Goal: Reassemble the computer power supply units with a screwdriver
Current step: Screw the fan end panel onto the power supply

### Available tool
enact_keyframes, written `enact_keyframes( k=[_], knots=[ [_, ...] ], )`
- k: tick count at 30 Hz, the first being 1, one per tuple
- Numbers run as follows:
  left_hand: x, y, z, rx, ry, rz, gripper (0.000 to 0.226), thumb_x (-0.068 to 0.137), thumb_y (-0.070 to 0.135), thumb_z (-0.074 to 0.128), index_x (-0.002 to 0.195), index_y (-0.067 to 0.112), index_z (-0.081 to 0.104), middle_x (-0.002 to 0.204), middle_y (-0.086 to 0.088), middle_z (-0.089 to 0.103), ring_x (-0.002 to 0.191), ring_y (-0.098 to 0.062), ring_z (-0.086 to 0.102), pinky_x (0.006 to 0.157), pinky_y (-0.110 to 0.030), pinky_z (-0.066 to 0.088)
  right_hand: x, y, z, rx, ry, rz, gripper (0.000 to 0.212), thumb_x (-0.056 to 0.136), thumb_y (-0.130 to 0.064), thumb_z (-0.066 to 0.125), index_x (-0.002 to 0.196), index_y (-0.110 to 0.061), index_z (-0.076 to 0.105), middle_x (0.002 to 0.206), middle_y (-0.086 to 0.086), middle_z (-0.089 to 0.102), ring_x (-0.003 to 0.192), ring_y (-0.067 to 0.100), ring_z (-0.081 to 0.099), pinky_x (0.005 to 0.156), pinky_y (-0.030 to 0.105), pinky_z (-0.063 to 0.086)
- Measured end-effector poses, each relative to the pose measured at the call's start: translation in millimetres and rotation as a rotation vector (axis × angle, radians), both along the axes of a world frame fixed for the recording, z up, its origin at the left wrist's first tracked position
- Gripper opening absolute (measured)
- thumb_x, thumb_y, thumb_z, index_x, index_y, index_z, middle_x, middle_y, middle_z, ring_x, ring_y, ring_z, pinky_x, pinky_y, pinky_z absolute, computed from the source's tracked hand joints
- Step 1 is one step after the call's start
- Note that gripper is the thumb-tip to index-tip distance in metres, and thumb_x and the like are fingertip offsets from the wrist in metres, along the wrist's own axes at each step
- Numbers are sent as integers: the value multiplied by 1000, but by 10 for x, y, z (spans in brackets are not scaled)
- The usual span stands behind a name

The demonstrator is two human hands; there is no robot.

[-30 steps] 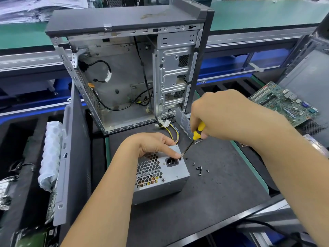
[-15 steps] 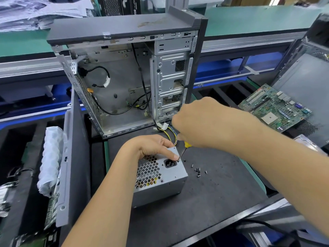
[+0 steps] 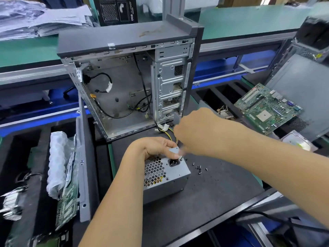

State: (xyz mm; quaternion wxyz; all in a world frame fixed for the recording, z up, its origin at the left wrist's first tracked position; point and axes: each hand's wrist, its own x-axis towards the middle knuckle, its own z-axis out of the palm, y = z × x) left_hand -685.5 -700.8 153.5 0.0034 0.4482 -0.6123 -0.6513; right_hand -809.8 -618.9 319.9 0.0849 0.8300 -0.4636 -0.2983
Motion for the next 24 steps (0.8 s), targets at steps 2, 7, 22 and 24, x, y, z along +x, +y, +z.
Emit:
enact_keyframes(
  k=[2, 7, 22, 24],
  knots=[
    [-3, 2, 2, 0, 3, -15, 43, 84, 12, 75, 124, 2, 62, 127, -18, 64, 126, -33, 55, 111, -37, 40, -7, 10, 26, 54, -12, -14, 31, 90, -28, 62, 116, -14, 53, 81, -3, 41, 69, 18, 41, 47, 26, 23],
    [-13, 15, 21, -4, 15, -32, 57, 73, 27, 79, 122, 3, 63, 129, -25, 59, 104, -24, 53, 113, -47, 32, -21, 12, 30, -80, -42, 55, 22, 95, -12, 49, 117, -13, 52, 81, 1, 40, 75, 24, 48, 53, 26, 28],
    [-17, 0, 28, 7, -31, -46, 44, 78, 27, 77, 116, 5, 67, 102, -15, 53, 95, -22, 48, 116, -43, 28, -62, -47, -1, -157, 15, 112, 14, 95, -12, 48, 108, -13, 54, 70, 0, 30, 74, 21, 41, 51, 26, 23],
    [-11, -5, 23, 5, -17, -58, 31, 75, 30, 77, 101, 13, 73, 99, -14, 58, 94, -22, 52, 117, -46, 26, -75, -65, -34, -161, 54, 120, 15, 99, -16, 45, 110, -14, 54, 68, -2, 28, 73, 20, 41, 48, 24, 19]
  ],
)
